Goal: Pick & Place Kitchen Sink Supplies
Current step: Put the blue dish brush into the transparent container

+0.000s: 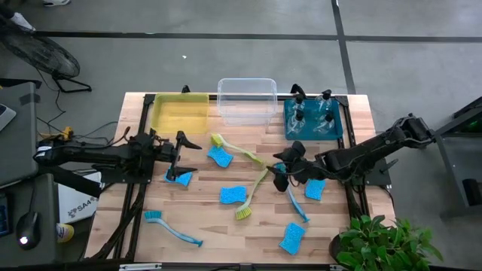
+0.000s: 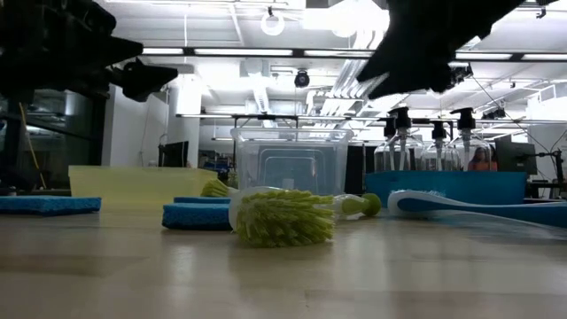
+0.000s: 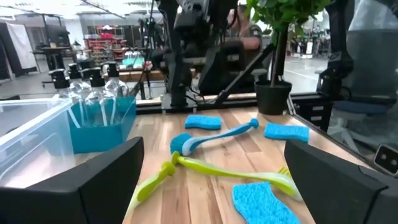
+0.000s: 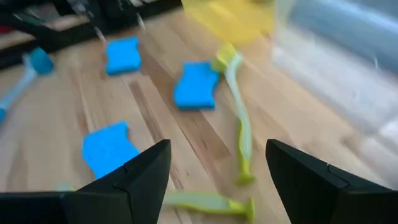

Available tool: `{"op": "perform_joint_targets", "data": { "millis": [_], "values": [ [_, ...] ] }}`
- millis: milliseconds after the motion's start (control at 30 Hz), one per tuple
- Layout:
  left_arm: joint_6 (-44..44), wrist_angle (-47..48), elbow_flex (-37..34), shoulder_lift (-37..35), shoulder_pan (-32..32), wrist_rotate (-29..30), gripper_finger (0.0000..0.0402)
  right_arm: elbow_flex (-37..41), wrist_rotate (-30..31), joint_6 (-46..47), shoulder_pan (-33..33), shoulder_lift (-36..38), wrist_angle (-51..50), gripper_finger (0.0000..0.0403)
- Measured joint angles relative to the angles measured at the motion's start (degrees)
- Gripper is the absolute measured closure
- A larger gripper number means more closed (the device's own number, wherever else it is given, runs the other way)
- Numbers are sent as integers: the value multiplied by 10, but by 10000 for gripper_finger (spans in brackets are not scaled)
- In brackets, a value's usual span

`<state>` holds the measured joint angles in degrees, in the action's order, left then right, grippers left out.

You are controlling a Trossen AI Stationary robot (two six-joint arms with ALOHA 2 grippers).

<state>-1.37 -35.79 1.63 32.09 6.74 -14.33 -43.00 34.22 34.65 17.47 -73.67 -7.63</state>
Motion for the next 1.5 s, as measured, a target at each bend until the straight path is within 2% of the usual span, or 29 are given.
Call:
{"op": "perform_joint_targets", "data": {
  "millis": [167, 333, 467, 567, 700, 767, 967, 1133, 1300, 1500],
  "values": [
    [4, 4, -7, -17, -10, 28, 20, 0, -41, 56, -19, 0, -68, 146],
    [-8, 25, -8, -18, -66, 113, 20, 0, -70, 124, -21, 0, -144, 146],
    [-9, 28, -8, -19, -126, 151, 20, 0, -121, 210, -21, 0, -221, 146],
    [-12, 31, -9, -19, -174, 209, 20, 0, -151, 254, -13, 0, -262, 146],
    [-30, 46, -9, -32, -215, 309, 20, 0, -152, 274, 6, 0, -266, 146],
    [-31, 52, -9, -43, -223, 332, 20, 0, -148, 282, 13, 0, -269, 146],
    [-31, 114, -9, -119, -222, 298, 20, 0, -112, 286, 31, 0, -268, 146],
    [-31, 201, -9, -214, -221, 299, 20, 0, -94, 281, 32, 0, -256, 146],
    [-29, 276, -9, -312, -221, 272, 20, 0, -71, 266, 32, 0, -254, 146],
    [-25, 304, -7, -317, -221, 271, 20, 0, -47, 240, 32, 0, -235, 146]
  ]
}}
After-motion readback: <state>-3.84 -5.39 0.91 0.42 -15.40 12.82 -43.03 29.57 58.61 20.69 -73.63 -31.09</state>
